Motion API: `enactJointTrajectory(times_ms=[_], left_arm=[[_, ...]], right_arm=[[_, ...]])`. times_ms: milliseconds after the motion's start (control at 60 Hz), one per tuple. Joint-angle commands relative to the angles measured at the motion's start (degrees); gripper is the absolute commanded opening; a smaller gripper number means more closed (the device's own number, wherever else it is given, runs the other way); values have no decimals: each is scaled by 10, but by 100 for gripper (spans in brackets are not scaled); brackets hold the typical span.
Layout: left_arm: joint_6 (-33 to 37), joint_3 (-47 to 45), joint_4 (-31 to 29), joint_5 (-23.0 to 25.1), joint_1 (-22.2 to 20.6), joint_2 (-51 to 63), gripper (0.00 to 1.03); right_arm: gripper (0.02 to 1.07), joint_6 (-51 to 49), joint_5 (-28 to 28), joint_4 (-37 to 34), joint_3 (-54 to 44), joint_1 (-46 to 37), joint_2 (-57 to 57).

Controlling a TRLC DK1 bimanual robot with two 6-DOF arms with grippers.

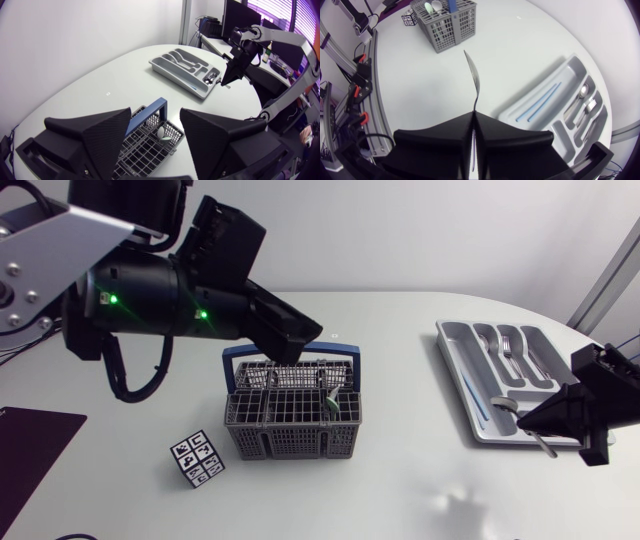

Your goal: Transfer all utensils from the basket to the drawer tray.

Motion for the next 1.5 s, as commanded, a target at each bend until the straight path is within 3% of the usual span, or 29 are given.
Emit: enactJointTrajectory(times_ms=[0,400,683,867,1017,1083,1183,1350,1483], left_arm=[[23,-15,8,-5,-12,6,69],[98,-31,11,-49,-59,35,69],[243,-52,-5,-91,-115,45,75],[324,-51,-41,-96,-126,58,75],[361,-55,-46,-98,-128,70,75],[391,-55,-46,-114,-134,83,75],[415,-52,-43,-126,-135,97,78],[479,-54,-23,-147,-129,120,81],[515,-58,6,-166,-132,128,79]], right_arm=[[8,-100,0,-10,38,-49,53],[8,-227,126,117,143,-143,263],[8,-268,192,246,117,-140,301],[9,-285,208,269,91,-129,293],[36,-284,205,335,55,-128,275],[55,-282,200,352,34,-127,250],[68,-268,187,355,15,-119,216],[78,-218,142,351,-15,-106,160],[78,-201,125,344,-51,-88,119]])
